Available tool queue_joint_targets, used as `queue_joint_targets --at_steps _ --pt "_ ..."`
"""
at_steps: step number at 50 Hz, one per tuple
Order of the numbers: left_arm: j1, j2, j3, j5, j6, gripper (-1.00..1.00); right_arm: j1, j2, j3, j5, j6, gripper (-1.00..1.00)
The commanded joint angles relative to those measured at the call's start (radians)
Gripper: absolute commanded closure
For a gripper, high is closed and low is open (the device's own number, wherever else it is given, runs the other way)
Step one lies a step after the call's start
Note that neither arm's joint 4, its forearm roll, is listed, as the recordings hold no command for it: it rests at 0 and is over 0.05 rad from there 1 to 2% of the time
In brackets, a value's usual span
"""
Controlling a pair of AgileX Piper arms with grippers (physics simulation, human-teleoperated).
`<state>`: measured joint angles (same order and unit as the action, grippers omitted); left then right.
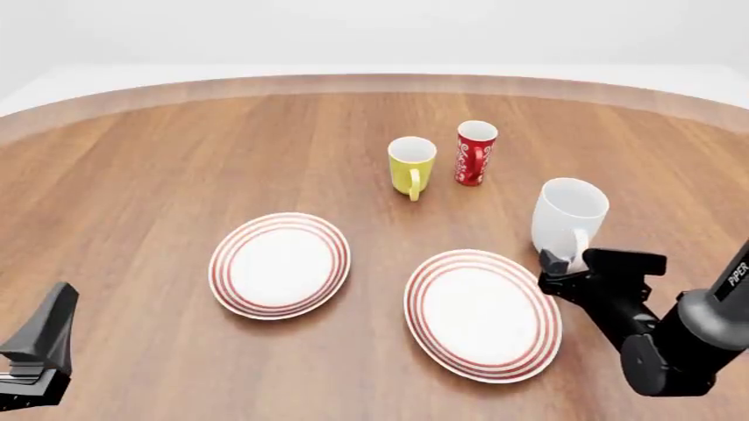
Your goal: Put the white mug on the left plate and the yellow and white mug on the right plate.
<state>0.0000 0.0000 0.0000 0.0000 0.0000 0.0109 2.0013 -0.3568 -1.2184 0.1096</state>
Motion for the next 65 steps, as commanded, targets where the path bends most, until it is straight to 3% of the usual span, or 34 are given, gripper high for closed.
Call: queue_joint_targets --at_steps 1,6,7,38,50,51,57,65 --pt "0.0 0.0 0.0 0.0 0.0 -1.0 0.001 0.015 -0.005 0.001 -0.011 -1.0" --pt "0.0 0.0 0.0 0.0 0.0 -1.0 0.002 0.013 -0.003 0.001 -0.019 -1.0" --pt "0.0 0.0 0.0 0.0 0.0 -1.0 0.0 0.009 -0.002 0.001 -0.023 1.0" --pt "0.0 0.0 0.0 0.0 0.0 -1.0 -0.009 -0.172 0.083 0.021 -0.06 1.0" --pt "0.0 0.0 0.0 0.0 0.0 -1.0 -0.002 -0.308 0.116 0.087 -0.078 1.0" --pt "0.0 0.0 0.0 0.0 0.0 -1.0 0.003 -0.382 0.127 0.132 -0.089 1.0" --pt "0.0 0.0 0.0 0.0 0.0 -1.0 0.008 -0.432 0.131 0.167 -0.095 1.0" --pt "0.0 0.0 0.0 0.0 0.0 -1.0 0.035 -0.624 0.141 0.311 -0.121 1.0"
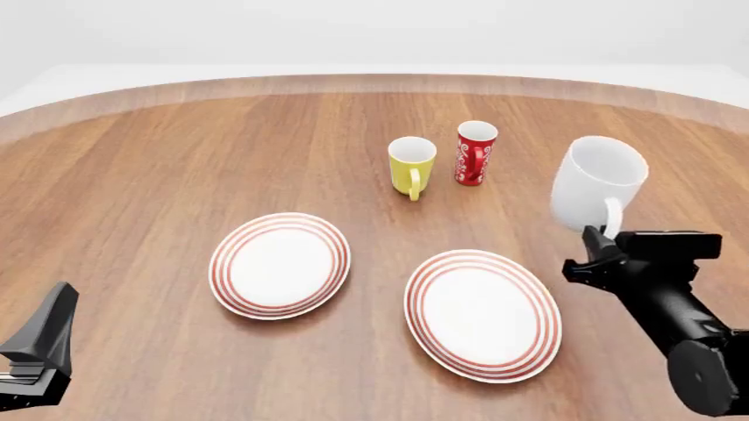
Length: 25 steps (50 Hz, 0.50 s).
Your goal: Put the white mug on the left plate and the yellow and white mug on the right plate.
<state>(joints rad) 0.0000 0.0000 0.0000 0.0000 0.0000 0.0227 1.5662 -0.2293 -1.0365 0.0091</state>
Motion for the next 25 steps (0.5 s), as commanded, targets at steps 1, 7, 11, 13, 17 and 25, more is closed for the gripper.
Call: queue_joint_targets --at_steps 1,7,11,13,17,25 --pt "0.0 0.0 0.0 0.0 0.0 -1.0 0.028 -0.207 0.013 0.144 -0.023 1.0" --pt "0.0 0.0 0.0 0.0 0.0 -1.0 0.055 -0.305 0.009 0.226 -0.038 1.0" --pt "0.0 0.0 0.0 0.0 0.0 -1.0 0.071 -0.353 0.006 0.268 -0.044 1.0" --pt "0.0 0.0 0.0 0.0 0.0 -1.0 0.081 -0.384 0.001 0.296 -0.047 1.0" --pt "0.0 0.0 0.0 0.0 0.0 -1.0 0.099 -0.43 -0.007 0.338 -0.052 1.0" --pt "0.0 0.0 0.0 0.0 0.0 -1.0 0.144 -0.501 -0.031 0.412 -0.064 1.0"
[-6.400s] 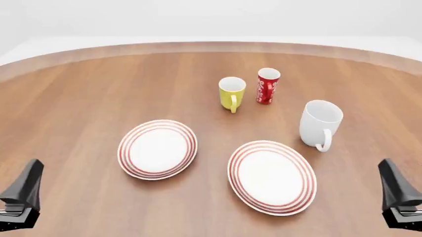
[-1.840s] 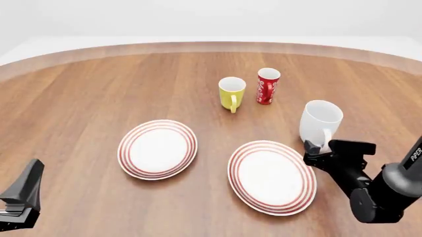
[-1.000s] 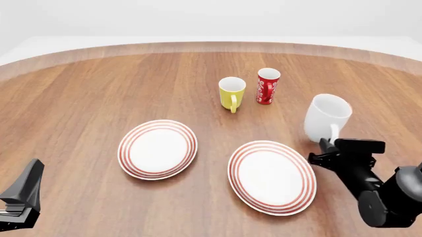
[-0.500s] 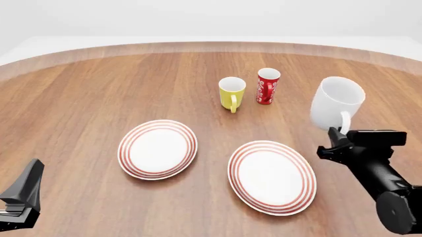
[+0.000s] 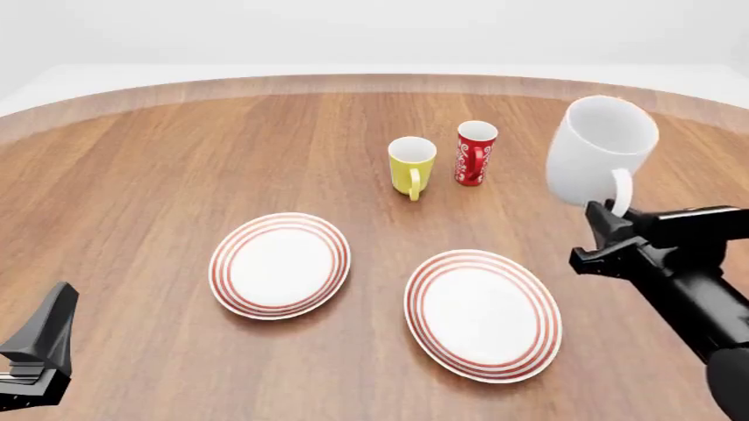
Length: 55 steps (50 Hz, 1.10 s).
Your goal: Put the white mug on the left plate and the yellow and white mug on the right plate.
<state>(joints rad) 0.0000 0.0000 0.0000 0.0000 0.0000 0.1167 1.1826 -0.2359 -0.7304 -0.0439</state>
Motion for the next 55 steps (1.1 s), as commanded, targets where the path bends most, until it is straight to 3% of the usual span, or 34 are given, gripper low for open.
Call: queue_joint_targets --at_steps 1,19,55 --pt "0.0 0.0 0.0 0.0 0.0 -1.0 0.054 -0.125 -0.027 0.114 -0.014 1.0" --pt "0.0 0.0 0.0 0.0 0.0 -1.0 0.134 -0.156 -0.067 0.167 -0.024 1.0" --pt "0.0 0.0 0.0 0.0 0.0 -1.0 0.314 -0.01 -0.178 0.136 -0.036 1.0"
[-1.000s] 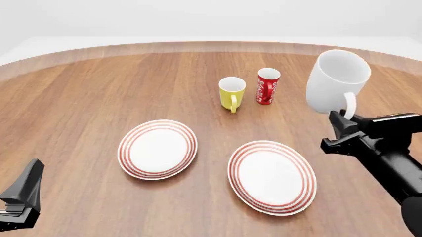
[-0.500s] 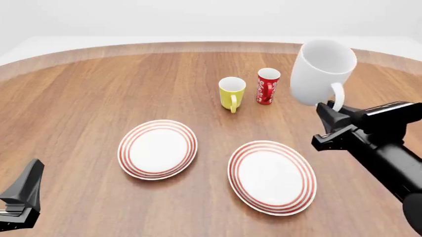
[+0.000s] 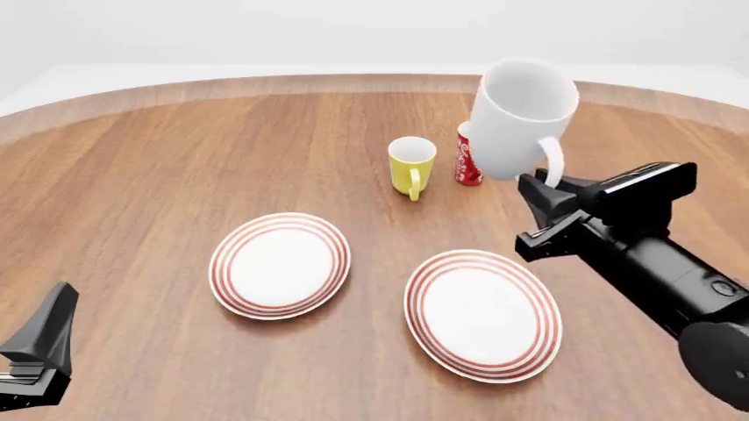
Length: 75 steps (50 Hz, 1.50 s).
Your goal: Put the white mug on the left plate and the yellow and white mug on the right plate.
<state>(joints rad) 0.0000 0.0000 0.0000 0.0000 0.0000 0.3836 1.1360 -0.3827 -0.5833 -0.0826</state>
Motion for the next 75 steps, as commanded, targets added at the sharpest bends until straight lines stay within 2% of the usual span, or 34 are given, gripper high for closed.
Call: queue_joint_targets --at_steps 1,28,75 --pt "0.0 0.0 0.0 0.0 0.0 -1.0 0.051 0.041 -0.033 -0.013 0.003 1.0" --pt "0.0 0.0 0.0 0.0 0.0 -1.0 0.156 0.174 -0.111 -0.055 0.009 1.0" --pt "0.0 0.0 0.0 0.0 0.0 -1.0 0.259 0.38 -0.223 -0.109 0.026 1.0"
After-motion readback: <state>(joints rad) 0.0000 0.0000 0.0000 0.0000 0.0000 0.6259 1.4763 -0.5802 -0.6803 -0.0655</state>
